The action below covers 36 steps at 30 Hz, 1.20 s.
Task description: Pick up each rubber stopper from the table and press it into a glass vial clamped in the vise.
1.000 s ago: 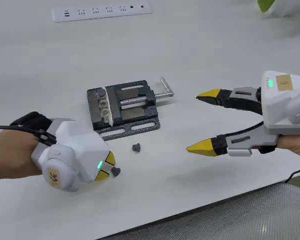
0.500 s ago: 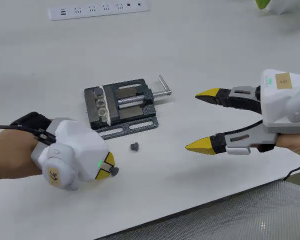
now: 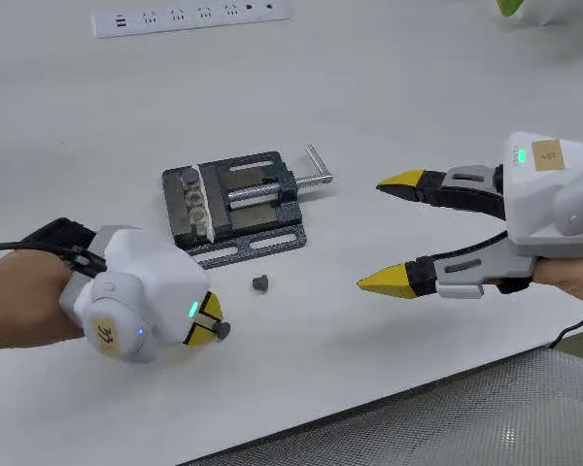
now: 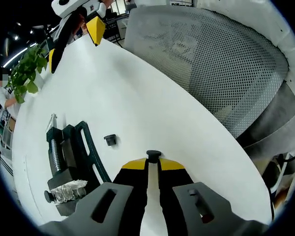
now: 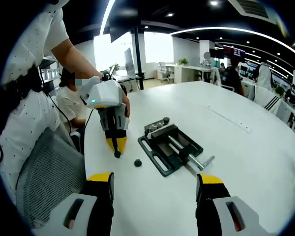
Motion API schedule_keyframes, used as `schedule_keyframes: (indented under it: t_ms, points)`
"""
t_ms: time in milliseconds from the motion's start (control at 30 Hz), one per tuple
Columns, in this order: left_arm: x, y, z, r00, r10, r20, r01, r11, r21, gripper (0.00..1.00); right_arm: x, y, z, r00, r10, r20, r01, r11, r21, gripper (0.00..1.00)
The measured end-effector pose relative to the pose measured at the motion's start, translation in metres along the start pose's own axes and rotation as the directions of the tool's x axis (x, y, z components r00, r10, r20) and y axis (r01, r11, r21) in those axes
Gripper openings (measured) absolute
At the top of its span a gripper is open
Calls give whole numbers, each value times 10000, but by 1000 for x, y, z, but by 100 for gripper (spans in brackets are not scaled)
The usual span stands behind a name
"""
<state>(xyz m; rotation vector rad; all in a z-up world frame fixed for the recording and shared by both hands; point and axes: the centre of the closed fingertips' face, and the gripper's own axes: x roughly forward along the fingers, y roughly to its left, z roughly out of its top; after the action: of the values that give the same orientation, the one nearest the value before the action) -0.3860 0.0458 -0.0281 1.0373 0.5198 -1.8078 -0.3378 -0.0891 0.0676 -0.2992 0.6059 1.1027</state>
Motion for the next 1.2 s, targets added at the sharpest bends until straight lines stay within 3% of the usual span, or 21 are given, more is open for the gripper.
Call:
schedule_keyframes:
  t_ms: [200, 367, 433, 567, 633, 700, 800, 833, 933, 1033, 1133, 1200]
  points:
    - [-1, 2, 4, 9980, 334, 534, -265, 9918, -1249, 4, 3, 5, 3, 9999, 99, -23, -99, 10000, -10, 65]
    - [-8, 6, 14, 9896, 969, 1064, -675, 9656, -2512, 4, 5, 7, 8, 9997, 228, -6, -228, 9997, 30, 64]
    - [-13, 10, 20, 9825, 1322, 1310, -862, 9471, -3091, 3, 7, 9, 12, 9995, 301, 11, -301, 9995, -1, 64]
    - [-27, 19, 36, 9569, 2153, 1951, -1165, 8995, -4210, 3, 10, 14, 23, 9983, 573, 126, -573, 9984, -19, 62]
    - [-32, 24, 40, 9464, 2503, 2041, -1344, 8799, -4559, 3, 12, 17, 29, 9975, 694, 153, -694, 9976, 25, 60]
    - [-39, 29, 46, 9306, 2923, 2202, -1462, 8485, -5086, 3, 14, 21, 37, 9958, 868, 297, -867, 9962, -58, 58]
    - [-53, 37, 60, 8973, 3565, 2602, -1431, 7927, -5926, 3, 18, 25, 46, 9924, 1181, 338, -1182, 9930, 30, 54]
    - [-57, 39, 63, 8897, 3695, 2681, -1447, 7853, -6020, 3, 19, 25, 46, 9914, 1257, 374, -1257, 9921, -40, 53]
    - [-70, 44, 75, 8579, 4164, 3010, -1328, 7457, -6529, 3, 20, 30, 56, 9860, 1632, 349, -1633, 9866, 1, 48]
    - [-81, 47, 80, 8394, 4427, 3154, -1281, 7250, -6767, 3, 22, 35, 65, 9796, 1972, 377, -1967, 9803, -172, 45]
    - [-94, 50, 85, 8173, 4702, 3330, -1206, 7048, -6991, 3, 21, 45, 77, 9670, 2533, 282, -2520, 9668, -409, 40]
    - [-99, 50, 89, 8092, 4785, 3410, -1191, 7019, -7023, 3, 21, 51, 83, 9602, 2785, 208, -2772, 9595, -502, 36]
